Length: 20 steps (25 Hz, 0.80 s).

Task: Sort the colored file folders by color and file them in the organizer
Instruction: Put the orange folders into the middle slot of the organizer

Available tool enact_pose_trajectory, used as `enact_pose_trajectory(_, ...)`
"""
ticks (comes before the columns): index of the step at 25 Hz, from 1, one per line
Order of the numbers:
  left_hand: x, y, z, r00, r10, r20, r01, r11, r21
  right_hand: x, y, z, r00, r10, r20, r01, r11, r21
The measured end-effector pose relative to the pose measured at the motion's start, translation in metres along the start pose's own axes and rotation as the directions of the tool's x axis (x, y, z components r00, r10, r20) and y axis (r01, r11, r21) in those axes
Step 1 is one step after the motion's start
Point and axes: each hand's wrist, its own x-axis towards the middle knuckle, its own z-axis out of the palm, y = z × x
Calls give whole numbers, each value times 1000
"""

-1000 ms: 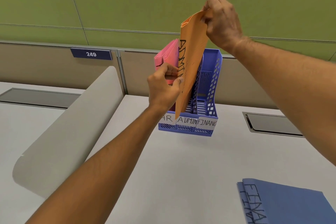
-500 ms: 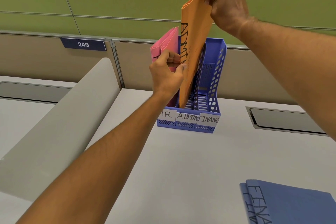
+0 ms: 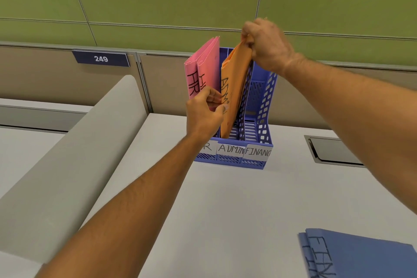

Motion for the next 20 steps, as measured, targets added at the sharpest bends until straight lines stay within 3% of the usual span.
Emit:
enact_pose_trajectory(6,-3,-11,5,1000,19,13,-20,998,65,-14,-2,19,995,0,104,0,1000,-4)
enact_pose_trajectory(11,-6,-16,6,988,140,60,-152,948,281,-34,-6,23,969,31,246,-30,1000,-11)
enact_pose_trajectory(20,-17,-8,-5,954,158,255,-274,807,523,-86,-15,17,970,131,206,-119,990,-71)
